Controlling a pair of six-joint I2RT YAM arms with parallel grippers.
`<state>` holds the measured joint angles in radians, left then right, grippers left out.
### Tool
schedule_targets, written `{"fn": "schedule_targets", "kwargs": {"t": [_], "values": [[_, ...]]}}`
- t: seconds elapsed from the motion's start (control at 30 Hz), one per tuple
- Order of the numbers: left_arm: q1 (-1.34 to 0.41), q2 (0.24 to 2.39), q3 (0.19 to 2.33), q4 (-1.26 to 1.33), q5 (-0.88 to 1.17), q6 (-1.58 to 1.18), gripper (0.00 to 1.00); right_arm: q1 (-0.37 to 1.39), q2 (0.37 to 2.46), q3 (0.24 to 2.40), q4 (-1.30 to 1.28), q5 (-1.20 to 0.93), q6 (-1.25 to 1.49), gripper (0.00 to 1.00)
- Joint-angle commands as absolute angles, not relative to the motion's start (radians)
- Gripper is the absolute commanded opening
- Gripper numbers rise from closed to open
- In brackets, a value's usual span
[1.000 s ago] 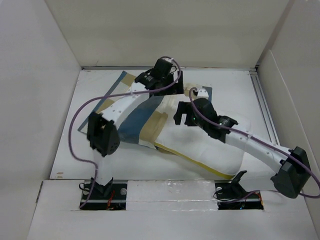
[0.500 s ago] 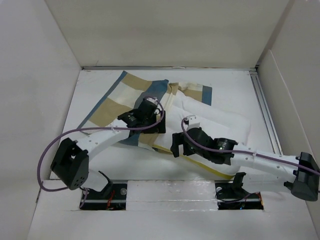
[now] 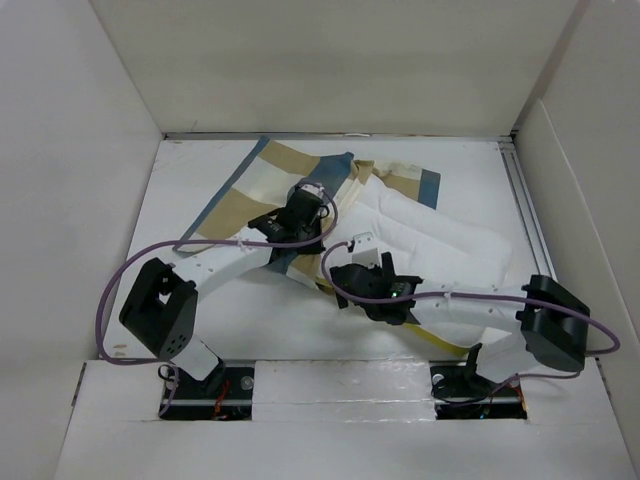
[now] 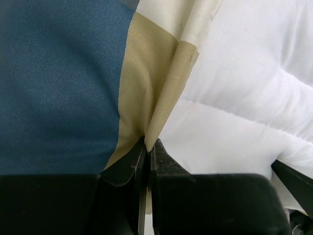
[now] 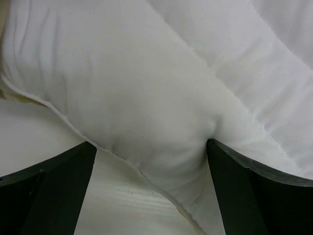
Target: Put the pillow into the pillowcase
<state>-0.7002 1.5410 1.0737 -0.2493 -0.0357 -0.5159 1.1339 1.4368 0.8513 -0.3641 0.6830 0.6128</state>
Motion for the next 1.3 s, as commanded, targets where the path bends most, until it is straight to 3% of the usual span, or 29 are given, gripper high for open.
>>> {"fn": "schedule_targets", "kwargs": {"t": [0.0, 0.03, 0.07, 0.1, 0.17, 0.2, 0.37, 0.53, 0.8, 0.93, 1.27], "values": [[-0.707, 1.503, 1.135, -0.284, -0.014, -0.502, 0.0, 1.129, 1.502, 0.906, -0.189, 0.804, 0.6, 1.0], [-0.707, 1.503, 1.135, -0.284, -0.014, -0.502, 0.0, 1.115, 1.531, 0.935, -0.189, 0.804, 0.6, 0.98], [-0.707, 1.503, 1.146, -0.284, -0.014, -0.502, 0.0, 1.102, 1.56, 0.968, -0.24, 0.781, 0.618, 0.88], [-0.707, 1.503, 1.155, -0.293, -0.003, -0.491, 0.0, 1.091, 1.603, 0.989, -0.241, 0.763, 0.636, 0.68], [-0.707, 1.503, 1.167, -0.302, 0.024, -0.491, 0.0, 1.082, 1.612, 0.999, -0.166, 0.691, 0.606, 0.51], [-0.707, 1.503, 1.183, -0.302, 0.04, -0.491, 0.0, 1.081, 1.612, 0.988, -0.094, 0.678, 0.586, 0.01], [-0.707, 1.525, 1.226, -0.325, 0.14, -0.459, 0.0, 1.054, 1.562, 0.999, 0.014, 0.592, 0.526, 0.0], [-0.707, 1.525, 1.247, -0.379, 0.127, -0.449, 0.0, 0.899, 1.338, 0.928, 0.17, 0.387, 0.544, 0.0], [-0.868, 1.555, 1.391, -0.469, 0.041, -0.449, 0.0, 0.695, 1.178, 0.905, 0.227, 0.262, 0.627, 0.0], [-0.879, 1.555, 1.401, -0.431, 0.107, -0.483, 0.0, 0.683, 1.178, 0.875, 0.274, 0.204, 0.658, 0.0], [-0.813, 1.511, 1.31, -0.178, 0.098, -0.669, 0.0, 0.837, 1.189, 0.693, 0.451, 0.179, 0.687, 0.0]]}}
